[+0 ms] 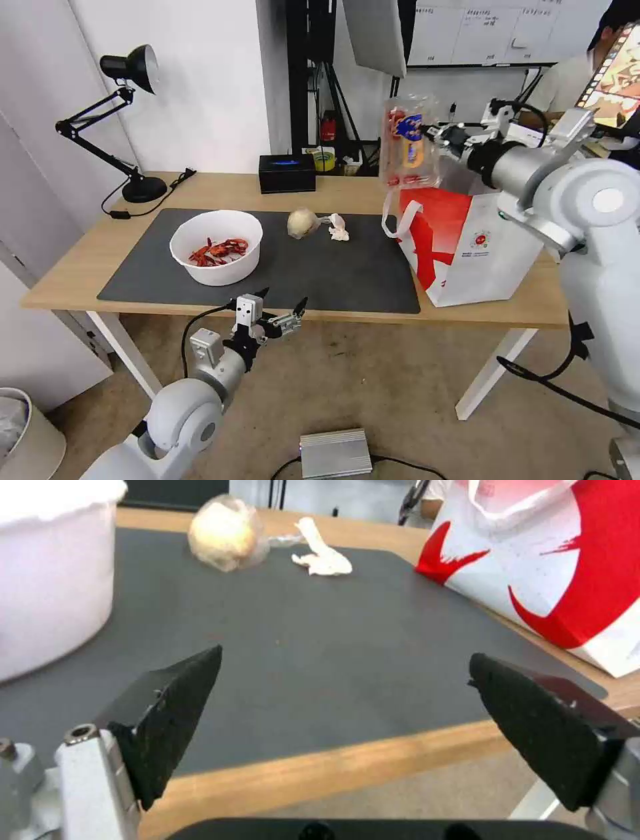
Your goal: Pick up the trash from the table and place it into the takeout bag.
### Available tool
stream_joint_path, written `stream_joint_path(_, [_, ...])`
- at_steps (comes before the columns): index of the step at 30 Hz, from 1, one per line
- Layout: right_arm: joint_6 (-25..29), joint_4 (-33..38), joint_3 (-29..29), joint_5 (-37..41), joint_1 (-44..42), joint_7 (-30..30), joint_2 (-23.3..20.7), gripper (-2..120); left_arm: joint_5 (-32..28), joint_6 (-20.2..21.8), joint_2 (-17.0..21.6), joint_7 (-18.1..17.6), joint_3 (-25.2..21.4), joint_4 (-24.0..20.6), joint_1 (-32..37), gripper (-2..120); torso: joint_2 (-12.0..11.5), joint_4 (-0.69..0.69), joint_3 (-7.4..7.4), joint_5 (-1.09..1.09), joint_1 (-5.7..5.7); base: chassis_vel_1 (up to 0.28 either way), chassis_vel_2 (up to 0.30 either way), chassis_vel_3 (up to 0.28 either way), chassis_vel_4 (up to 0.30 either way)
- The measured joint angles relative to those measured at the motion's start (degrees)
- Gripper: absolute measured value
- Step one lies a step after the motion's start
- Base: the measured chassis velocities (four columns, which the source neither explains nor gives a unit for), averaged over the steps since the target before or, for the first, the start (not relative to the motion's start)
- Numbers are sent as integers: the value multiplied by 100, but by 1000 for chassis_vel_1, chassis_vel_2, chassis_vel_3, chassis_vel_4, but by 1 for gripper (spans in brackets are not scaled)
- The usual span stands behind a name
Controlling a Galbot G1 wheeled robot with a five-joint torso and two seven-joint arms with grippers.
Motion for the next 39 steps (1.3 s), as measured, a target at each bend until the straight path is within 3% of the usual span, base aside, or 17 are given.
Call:
stream_joint_path(10, [48,-245,309,-53,49,-39,-300,0,40,2,-47,-2,-13,-18,108,100,0,0,1,0,0,0,0,0,0])
stream_joint_path(19, [87,-409,515,-730,-91,-228,-570,0,51,-11,-77,-2,-16,-35,142,100,0,0,0,0,0,0,0,0,0])
stream_joint_path(28, [106,-601,573,-1314,-466,-458,-516,0,38,-32,-51,-2,5,-34,103,100,2,1,-1,-1,0,0,0,0,0])
stream_joint_path(39, [128,-662,659,-1356,-859,-516,-399,0,38,-33,-112,-10,102,23,75,100,1,0,0,-1,0,0,0,0,0])
